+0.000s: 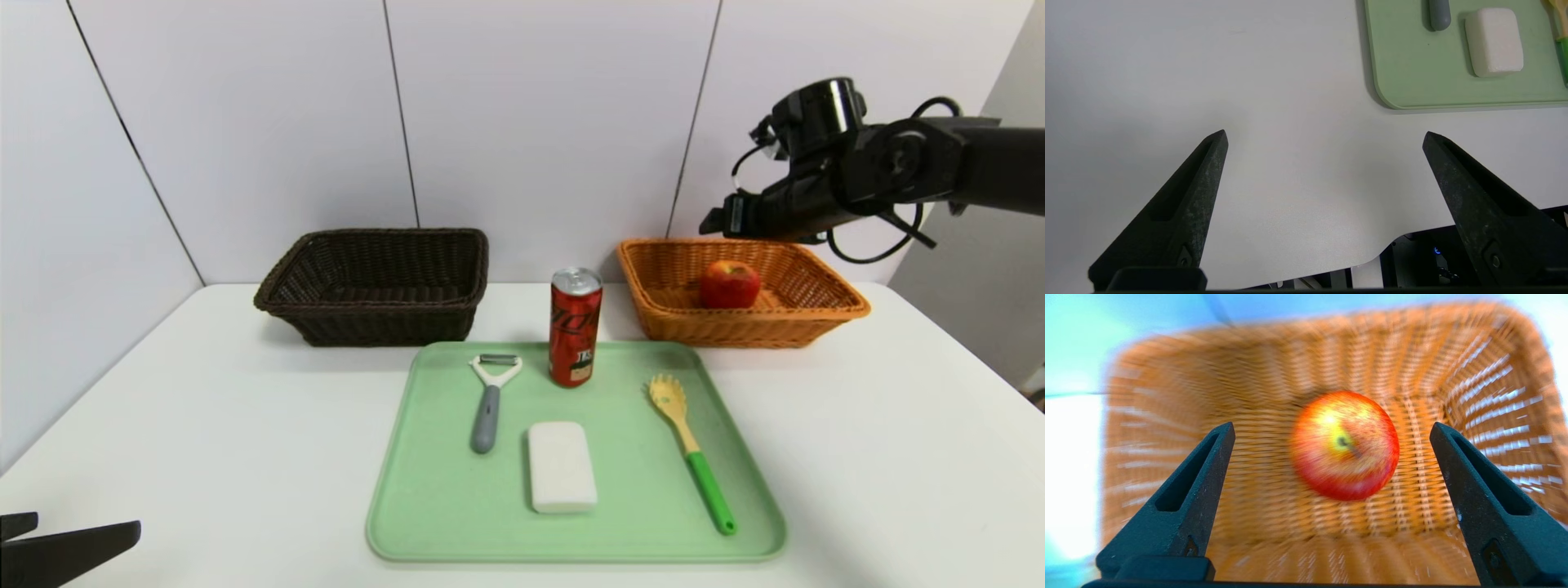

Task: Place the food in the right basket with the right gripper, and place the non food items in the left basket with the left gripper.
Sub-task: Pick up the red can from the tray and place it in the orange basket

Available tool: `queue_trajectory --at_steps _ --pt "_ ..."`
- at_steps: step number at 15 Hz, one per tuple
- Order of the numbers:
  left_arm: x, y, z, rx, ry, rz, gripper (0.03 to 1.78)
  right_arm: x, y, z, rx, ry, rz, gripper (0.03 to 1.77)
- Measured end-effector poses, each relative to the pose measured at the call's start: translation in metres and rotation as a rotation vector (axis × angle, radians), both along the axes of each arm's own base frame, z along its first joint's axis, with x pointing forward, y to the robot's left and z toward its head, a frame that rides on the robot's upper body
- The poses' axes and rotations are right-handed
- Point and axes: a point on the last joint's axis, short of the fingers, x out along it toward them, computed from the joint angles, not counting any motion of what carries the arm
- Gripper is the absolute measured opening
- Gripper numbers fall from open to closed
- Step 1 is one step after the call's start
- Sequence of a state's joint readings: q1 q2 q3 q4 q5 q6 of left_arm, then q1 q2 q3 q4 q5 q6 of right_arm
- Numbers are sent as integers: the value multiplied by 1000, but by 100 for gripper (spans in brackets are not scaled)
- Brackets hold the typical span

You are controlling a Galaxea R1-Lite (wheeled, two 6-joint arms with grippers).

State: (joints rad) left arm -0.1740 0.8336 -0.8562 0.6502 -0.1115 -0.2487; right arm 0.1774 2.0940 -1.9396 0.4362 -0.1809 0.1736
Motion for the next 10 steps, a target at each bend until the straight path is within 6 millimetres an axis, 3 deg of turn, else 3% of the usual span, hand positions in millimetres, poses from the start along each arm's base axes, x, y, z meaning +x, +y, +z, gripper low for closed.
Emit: queue_trajectory --at_steps 3,5,10 --pt "0 0 -1 -5 1 -6 169 -50 24 48 23 -80 95 167" --pt "-1 0 0 -11 1 -15 169 -90 47 66 41 -87 205 168" --pt "-4 0 -1 -14 -6 -18 169 -167 85 48 18 -20 414 169"
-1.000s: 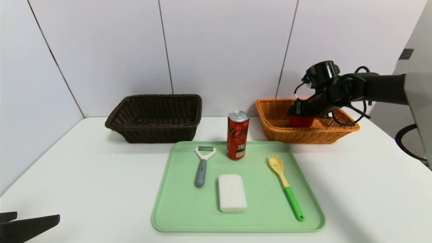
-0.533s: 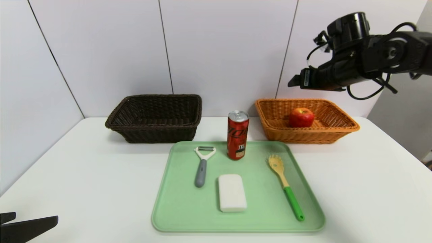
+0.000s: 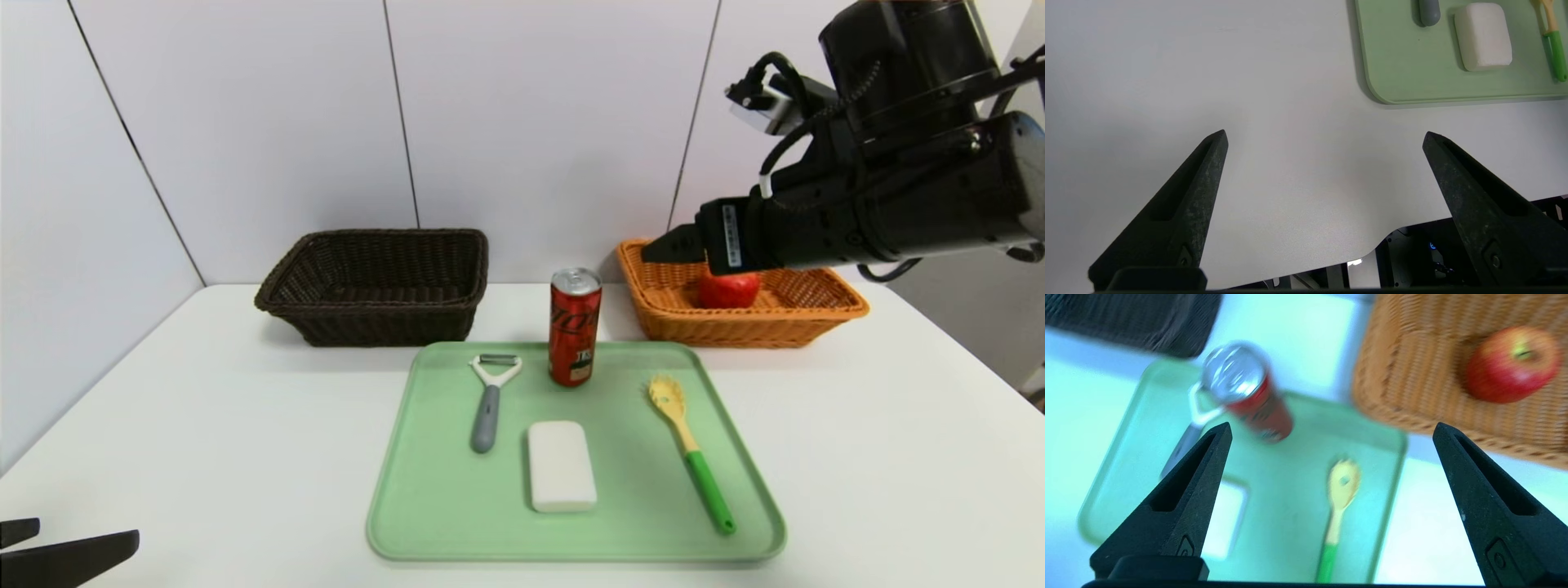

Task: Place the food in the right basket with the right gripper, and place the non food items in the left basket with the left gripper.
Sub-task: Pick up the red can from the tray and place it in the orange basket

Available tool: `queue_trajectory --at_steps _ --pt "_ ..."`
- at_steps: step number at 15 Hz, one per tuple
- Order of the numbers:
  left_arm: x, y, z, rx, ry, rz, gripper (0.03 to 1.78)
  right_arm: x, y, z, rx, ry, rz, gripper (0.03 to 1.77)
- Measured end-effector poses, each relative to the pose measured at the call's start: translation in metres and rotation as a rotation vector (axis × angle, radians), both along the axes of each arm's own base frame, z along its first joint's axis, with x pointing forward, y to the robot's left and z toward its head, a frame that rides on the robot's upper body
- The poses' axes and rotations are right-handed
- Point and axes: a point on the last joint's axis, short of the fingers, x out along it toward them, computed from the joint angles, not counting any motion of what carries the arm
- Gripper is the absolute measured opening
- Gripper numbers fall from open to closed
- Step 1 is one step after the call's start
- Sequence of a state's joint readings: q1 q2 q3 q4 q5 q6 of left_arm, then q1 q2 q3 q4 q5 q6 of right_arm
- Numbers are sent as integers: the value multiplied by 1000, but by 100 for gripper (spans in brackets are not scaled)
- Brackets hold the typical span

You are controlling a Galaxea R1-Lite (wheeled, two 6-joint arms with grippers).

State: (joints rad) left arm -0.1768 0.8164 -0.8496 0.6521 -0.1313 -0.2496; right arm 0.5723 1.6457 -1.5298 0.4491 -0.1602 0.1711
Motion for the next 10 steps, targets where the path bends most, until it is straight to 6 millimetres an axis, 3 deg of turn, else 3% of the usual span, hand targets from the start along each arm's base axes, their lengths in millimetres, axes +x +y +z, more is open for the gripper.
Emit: queue_trajectory --at_steps 3,10 --pt "-1 0 -1 -12 -1 -17 169 -19 7 -17 0 -62 61 169" --pt "-1 -1 0 -22 1 -32 169 -36 29 -42 65 -184 24 169"
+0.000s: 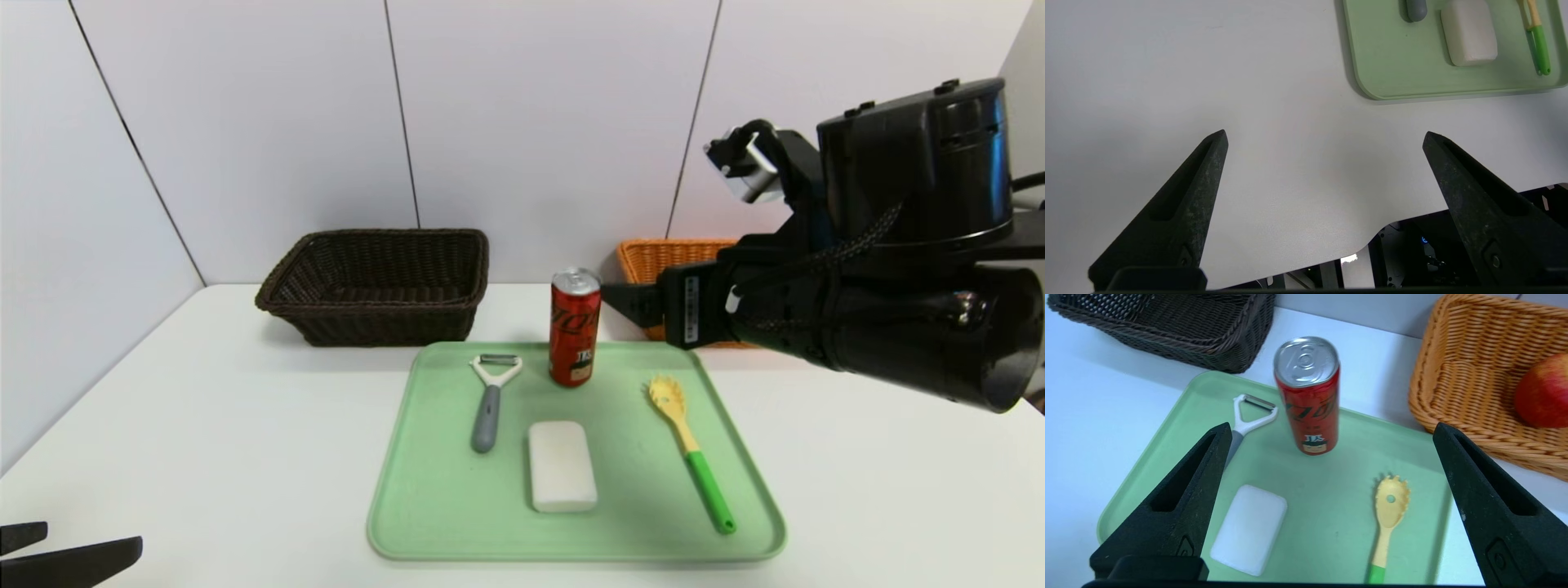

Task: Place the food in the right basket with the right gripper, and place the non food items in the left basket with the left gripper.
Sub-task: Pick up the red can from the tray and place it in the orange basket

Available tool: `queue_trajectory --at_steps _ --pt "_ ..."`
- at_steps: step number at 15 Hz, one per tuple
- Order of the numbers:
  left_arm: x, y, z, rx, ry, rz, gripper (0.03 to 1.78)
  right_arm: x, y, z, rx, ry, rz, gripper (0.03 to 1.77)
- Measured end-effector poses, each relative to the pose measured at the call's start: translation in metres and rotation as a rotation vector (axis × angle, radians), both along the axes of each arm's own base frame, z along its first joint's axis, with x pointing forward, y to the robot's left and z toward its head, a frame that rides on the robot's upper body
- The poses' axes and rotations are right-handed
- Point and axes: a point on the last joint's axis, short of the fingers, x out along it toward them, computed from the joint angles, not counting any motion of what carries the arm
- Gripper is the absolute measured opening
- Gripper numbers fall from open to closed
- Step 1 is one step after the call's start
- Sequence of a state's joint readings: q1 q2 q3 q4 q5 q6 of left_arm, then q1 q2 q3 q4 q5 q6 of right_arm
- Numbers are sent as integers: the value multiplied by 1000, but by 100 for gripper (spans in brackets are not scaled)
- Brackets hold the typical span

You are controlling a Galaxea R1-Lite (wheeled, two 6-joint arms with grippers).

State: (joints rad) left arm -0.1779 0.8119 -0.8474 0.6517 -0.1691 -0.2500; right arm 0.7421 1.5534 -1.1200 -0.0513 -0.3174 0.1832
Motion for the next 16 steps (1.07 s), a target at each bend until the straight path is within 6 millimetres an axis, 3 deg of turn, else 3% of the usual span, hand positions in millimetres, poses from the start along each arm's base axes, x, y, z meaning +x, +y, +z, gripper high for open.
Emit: queue_trajectory --at_steps 7,16 --pt "2 0 0 2 3 -1 169 -6 1 -42 -32 61 10 169" --pt "9 -2 0 7 25 -12 169 4 24 -89 7 16 26 170"
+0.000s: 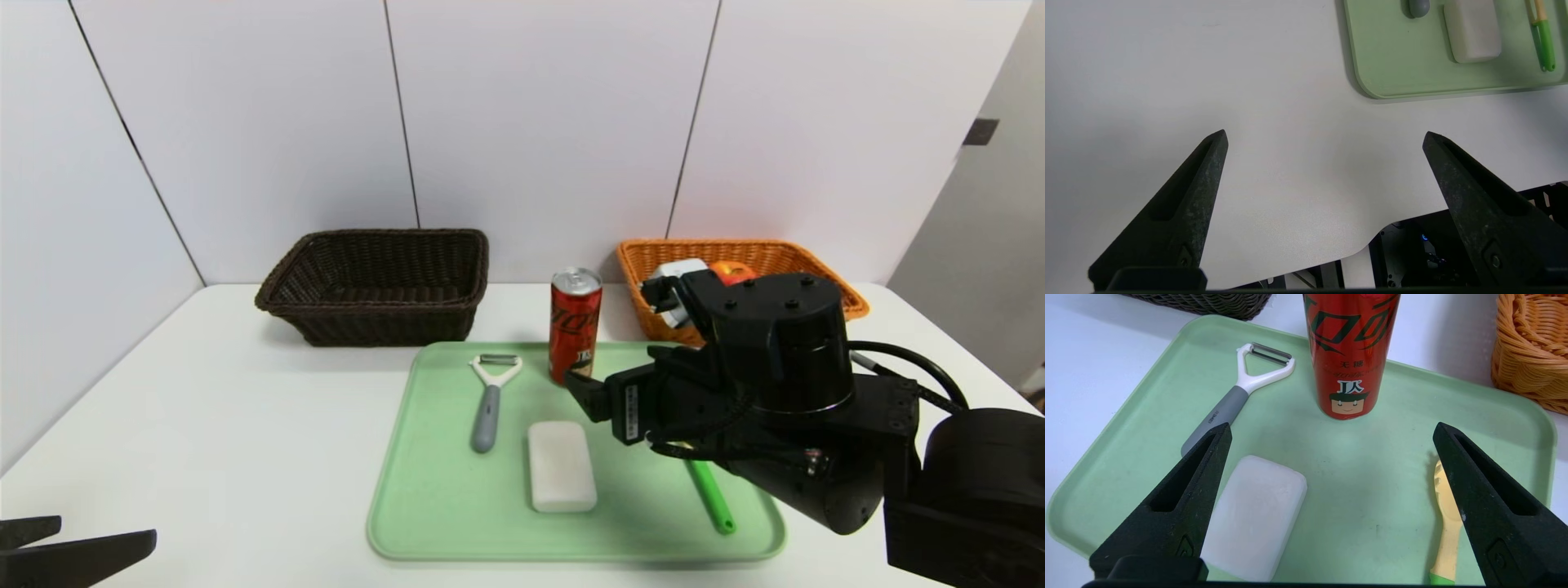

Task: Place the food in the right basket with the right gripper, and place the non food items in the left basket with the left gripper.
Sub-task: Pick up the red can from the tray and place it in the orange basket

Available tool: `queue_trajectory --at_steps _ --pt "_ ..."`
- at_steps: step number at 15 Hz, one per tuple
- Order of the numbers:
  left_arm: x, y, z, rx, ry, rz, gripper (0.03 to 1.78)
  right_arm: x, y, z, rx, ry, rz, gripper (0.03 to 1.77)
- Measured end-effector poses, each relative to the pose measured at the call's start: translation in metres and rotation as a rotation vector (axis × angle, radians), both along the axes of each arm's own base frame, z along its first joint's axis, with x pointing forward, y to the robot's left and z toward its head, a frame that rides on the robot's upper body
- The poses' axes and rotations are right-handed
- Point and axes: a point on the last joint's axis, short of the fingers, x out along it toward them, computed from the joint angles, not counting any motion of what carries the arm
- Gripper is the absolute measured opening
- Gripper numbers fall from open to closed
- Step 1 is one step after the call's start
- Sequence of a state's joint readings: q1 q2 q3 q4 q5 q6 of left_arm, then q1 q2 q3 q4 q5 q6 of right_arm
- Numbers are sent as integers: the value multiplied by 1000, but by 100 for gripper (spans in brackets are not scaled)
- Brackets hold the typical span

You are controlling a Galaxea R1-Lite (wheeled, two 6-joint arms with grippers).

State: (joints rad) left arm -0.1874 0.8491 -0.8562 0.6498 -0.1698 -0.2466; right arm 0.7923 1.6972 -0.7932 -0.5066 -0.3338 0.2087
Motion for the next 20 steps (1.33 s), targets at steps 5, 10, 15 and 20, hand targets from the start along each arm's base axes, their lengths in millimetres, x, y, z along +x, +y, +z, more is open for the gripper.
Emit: queue_trajectory --at_steps 5,10,15,20 --pt "1 0 -1 1 5 0 169 13 13 -8 38 -49 -9 170" --pt "1 0 -1 1 7 1 169 25 19 -20 42 -61 -19 170" --pt "1 0 -1 1 8 1 169 37 23 -26 59 -82 -35 170" --pt "1 0 -1 1 9 1 169 52 28 -35 69 -125 -48 170"
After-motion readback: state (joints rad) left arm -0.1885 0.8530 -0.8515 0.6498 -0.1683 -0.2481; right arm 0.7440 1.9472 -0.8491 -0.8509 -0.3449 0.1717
